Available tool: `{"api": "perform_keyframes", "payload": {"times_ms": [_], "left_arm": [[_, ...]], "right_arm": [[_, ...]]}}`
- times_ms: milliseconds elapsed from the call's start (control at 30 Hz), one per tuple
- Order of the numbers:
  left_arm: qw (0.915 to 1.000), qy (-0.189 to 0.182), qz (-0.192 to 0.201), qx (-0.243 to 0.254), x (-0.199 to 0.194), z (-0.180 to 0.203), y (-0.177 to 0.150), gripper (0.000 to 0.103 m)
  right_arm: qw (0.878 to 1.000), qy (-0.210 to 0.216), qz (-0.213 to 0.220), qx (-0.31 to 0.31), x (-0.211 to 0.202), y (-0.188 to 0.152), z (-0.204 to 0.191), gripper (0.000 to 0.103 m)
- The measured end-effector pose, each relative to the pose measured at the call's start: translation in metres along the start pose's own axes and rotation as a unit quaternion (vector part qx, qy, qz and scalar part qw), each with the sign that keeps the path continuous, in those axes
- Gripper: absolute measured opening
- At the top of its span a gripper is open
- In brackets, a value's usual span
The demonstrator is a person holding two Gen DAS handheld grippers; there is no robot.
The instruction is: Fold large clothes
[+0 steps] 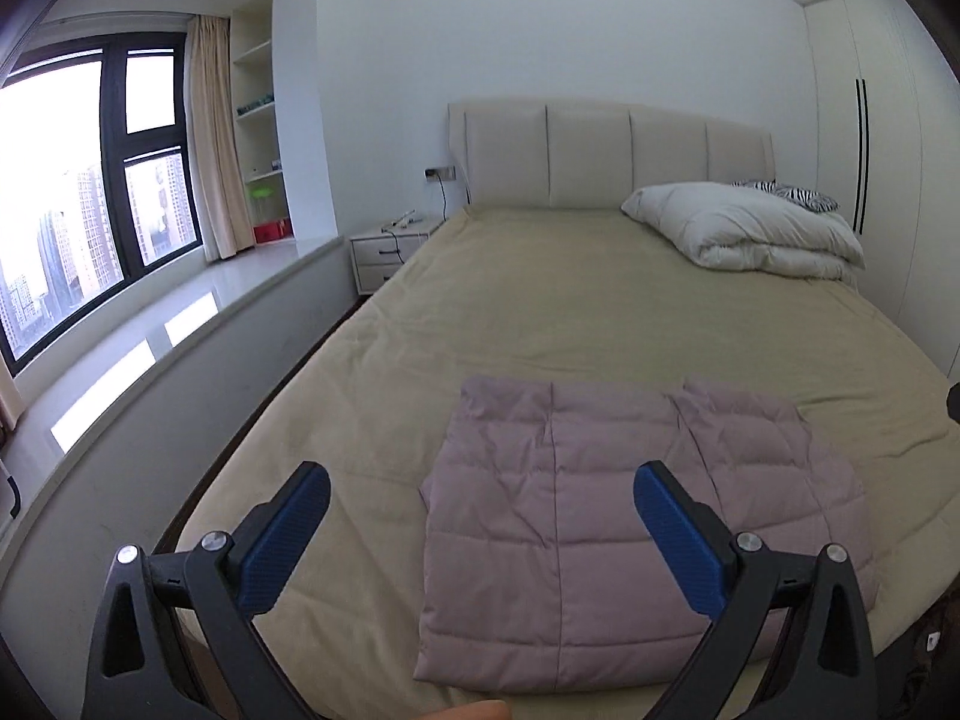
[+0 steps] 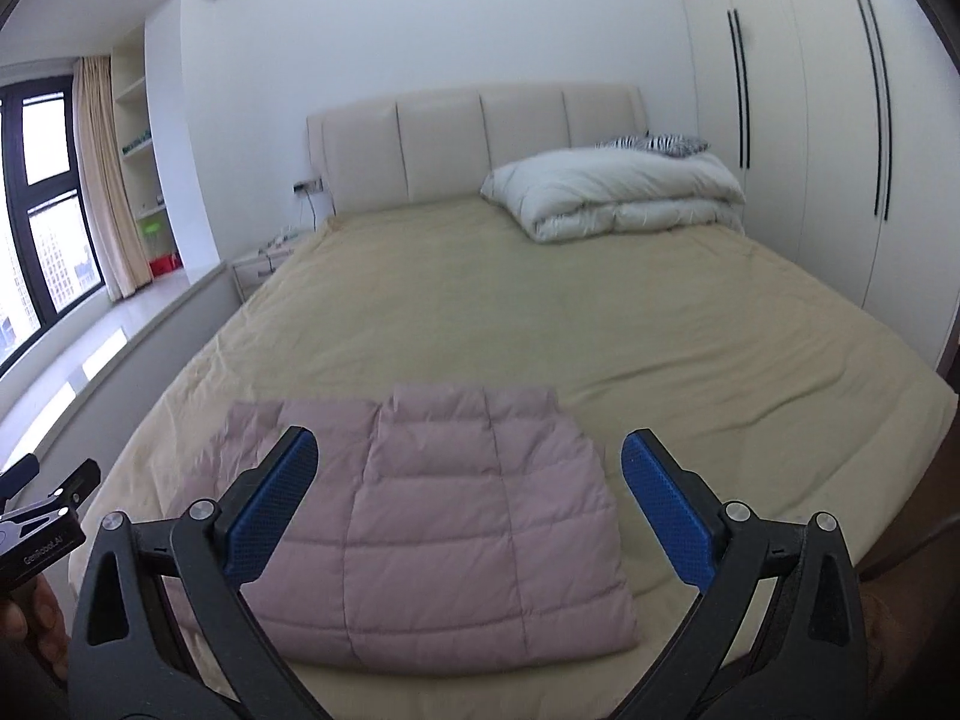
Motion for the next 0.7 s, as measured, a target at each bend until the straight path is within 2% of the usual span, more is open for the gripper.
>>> {"api": "perform_keyframes", "payload": {"times_ms": [133,267,333,700], "left_arm": [[0.9979,-0.012,-0.061,0.018,0.021,0.022,-0.027,0.103],[0.9964,-0.021,-0.08,0.02,0.02,0.026,-0.045,0.103],[0.9963,-0.027,-0.08,0.016,0.015,0.023,-0.042,0.103],[0.9961,-0.032,-0.078,0.026,0.007,0.031,-0.039,0.103]], "right_arm": [[0.998,-0.025,-0.061,0.006,0.029,-0.043,0.001,0.103],[0.995,-0.063,-0.07,-0.025,0.043,-0.069,0.001,0.103],[0.994,-0.066,-0.08,-0.029,0.048,-0.074,0.001,0.103],[0.994,-0.066,-0.081,-0.042,0.037,-0.057,-0.006,0.103]]}}
Point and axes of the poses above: each gripper's, at about its wrist camera, not at the fingertips, and x roughly the way its jaws point, z to its right, y to its top, the point moved 5 cm from there along x, roughly the way its jaws point, and after that the axes turned 15 degrees about x, right-handed, at the moved point
